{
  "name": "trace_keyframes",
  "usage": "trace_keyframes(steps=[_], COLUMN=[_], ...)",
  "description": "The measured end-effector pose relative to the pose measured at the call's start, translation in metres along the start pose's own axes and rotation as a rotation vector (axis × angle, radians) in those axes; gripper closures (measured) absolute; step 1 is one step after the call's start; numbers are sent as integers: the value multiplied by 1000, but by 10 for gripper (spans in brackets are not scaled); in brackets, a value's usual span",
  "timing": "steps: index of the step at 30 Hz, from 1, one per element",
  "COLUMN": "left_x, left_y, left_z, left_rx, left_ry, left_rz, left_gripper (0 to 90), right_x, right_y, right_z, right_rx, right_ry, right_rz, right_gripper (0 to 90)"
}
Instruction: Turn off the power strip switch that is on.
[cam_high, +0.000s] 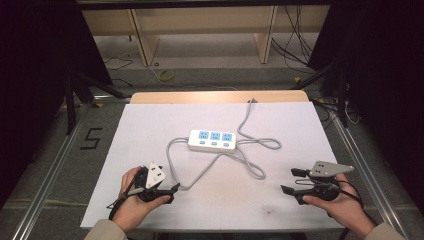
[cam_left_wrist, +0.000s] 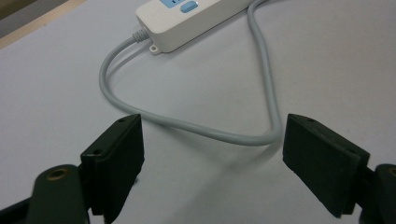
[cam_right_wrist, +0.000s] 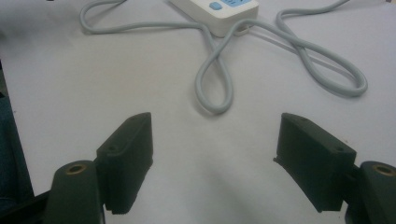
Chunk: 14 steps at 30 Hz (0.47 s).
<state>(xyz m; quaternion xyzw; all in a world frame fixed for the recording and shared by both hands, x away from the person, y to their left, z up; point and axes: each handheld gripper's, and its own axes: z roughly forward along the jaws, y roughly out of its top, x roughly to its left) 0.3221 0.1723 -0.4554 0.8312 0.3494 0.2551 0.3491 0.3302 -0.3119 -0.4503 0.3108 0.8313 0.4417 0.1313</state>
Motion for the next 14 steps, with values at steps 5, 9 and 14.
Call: trace_keyframes(steps=[5,9,14], left_x=[-2,-2,-3], left_y=[1,1,2], left_z=[1,1,2], left_rx=[-1,1,-2], left_ry=[-5,-5,-6], left_rz=[8,5,5], left_gripper=[202,202,202], right_x=[1,0,1], right_y=[0,0,0], right_z=[-1,-1,-2], right_rx=[-2,-2,-8], right_ry=[-2,-5,-6], right_rz=[2,4,8], right_gripper=[275,274,273])
